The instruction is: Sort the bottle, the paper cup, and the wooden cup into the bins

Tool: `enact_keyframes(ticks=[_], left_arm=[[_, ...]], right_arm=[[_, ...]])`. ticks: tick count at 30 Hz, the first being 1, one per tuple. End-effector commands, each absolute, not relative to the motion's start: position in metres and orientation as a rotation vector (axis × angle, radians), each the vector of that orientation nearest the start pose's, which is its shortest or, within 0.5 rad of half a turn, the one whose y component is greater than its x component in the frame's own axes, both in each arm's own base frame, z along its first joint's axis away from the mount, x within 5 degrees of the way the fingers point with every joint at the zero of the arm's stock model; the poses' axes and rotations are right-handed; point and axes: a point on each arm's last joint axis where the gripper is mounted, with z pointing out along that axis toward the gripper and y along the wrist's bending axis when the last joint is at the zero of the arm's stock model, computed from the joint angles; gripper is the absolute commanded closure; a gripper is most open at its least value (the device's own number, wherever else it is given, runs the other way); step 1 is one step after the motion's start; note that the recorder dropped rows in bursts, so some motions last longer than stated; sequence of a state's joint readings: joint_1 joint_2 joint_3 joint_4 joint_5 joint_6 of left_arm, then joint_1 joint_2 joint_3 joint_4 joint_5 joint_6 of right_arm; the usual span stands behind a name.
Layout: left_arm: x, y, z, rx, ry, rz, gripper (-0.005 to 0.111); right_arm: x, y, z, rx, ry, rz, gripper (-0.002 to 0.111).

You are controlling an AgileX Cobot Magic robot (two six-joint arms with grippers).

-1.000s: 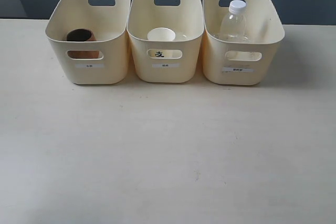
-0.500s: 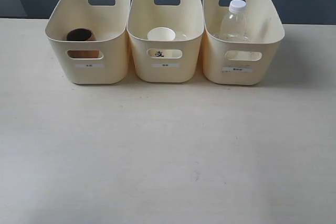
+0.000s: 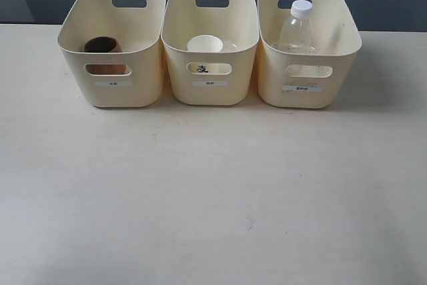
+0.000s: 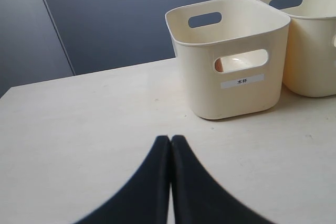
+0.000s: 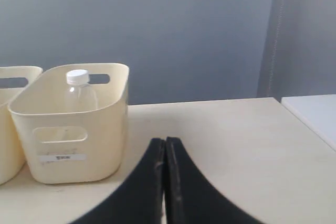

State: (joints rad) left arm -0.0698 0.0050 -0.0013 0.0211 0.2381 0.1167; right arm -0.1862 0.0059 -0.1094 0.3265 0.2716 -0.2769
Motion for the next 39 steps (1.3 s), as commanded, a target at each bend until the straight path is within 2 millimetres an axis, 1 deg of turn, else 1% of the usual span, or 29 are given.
enact_keyframes(ticks=[1,3,4,5,6,12,18,39], left_arm=[[0.055,-0.004,0.191,0.175,1.715,0.049,0.107],[0.055,-0.004,0.191,0.175,1.715,0.049,0.107],[0.055,-0.004,0.191,0.175,1.715,0.049,0.107],[0.055,-0.004,0.191,0.175,1.715,0.049,0.107],[0.055,-0.004,0.191,0.175,1.715,0.049,0.107],[0.055,-0.004,0.191,0.175,1.715,0.049,0.107],[0.055,-0.004,0.191,0.175,1.715,0.049,0.107],[0.055,-0.004,0.191,0.175,1.715,0.049,0.107]], right_arm=[[0.051,-0.009,0.22,0.167,1.615,-0.125,0.109],[0.054,-0.011,0.208,0.186,1.588,-0.118,0.109],[0.056,-0.01,0.208,0.177,1.534,-0.089,0.109],[0.056,-0.009,0.209,0.175,1.525,-0.074,0.109],[0.056,-0.009,0.206,0.181,1.553,-0.06,0.109],[0.056,-0.005,0.21,0.088,1.518,-0.047,0.109],[0.056,-0.003,0.21,0.042,1.523,-0.03,0.109],[0.056,-0.003,0.208,0.04,1.538,-0.038,0.109]])
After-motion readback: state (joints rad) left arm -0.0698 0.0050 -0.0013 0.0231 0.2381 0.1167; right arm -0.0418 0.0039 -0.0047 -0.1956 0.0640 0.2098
